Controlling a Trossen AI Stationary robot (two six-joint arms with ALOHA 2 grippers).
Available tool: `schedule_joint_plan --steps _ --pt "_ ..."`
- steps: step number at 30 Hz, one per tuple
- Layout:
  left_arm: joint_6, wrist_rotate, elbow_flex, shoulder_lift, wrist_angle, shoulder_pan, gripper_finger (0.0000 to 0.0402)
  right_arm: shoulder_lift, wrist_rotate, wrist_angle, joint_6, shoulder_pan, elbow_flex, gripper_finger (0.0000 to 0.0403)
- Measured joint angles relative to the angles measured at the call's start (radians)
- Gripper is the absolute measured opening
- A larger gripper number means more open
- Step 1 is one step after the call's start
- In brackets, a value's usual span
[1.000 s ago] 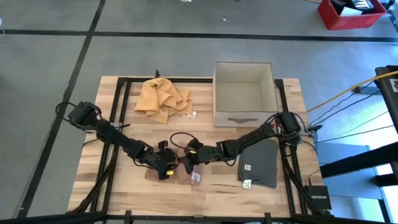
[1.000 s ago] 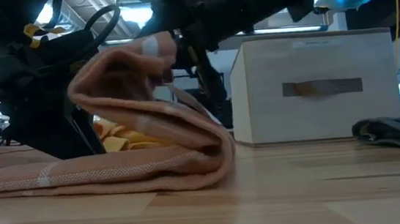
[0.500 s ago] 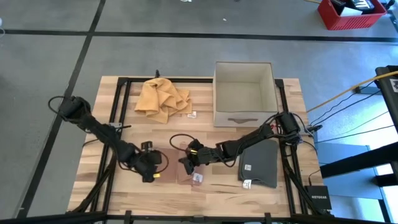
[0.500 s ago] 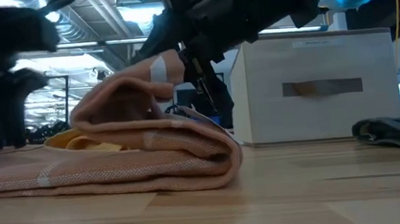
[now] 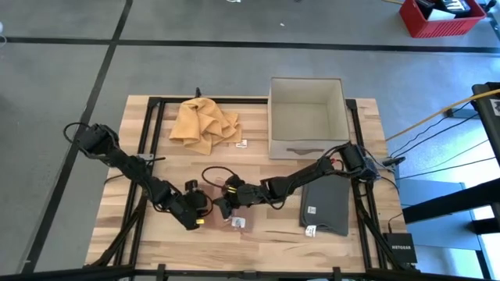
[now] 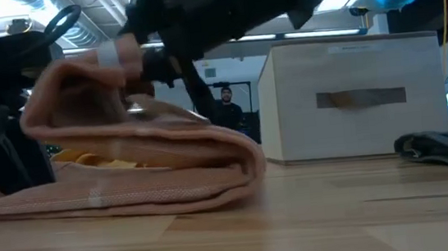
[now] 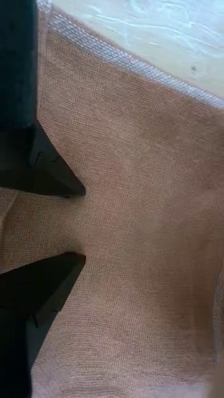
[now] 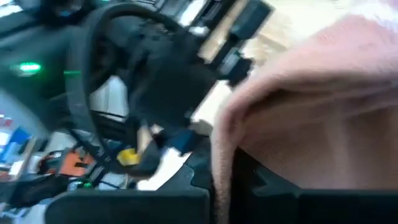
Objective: Fold towel
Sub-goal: Fold the light orange towel
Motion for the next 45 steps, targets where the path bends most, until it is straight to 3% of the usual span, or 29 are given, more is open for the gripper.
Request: schedule_joint_plan --steps 5,27,39,45 --pt "0.007 0.002 0.000 0.001 0.017 0.000 0.0156 0.047 -0.029 -0.004 0.025 -0.019 0.057 0.0021" --pt "0.023 0.004 0.000 0.002 0.024 0.000 0.0156 0.113 -0.022 0.035 0.158 -0.018 0.061 0.0027" --pt "-0.035 0.075 0.123 -0.130 -0.264 -0.014 0.0156 0.113 -0.052 0.062 0.187 -0.018 0.061 0.0163" --pt "-0.097 0.162 0.183 -0.232 -0.439 -0.014 0.0156 0.111 -0.055 0.159 0.206 -0.018 0.070 0.0198"
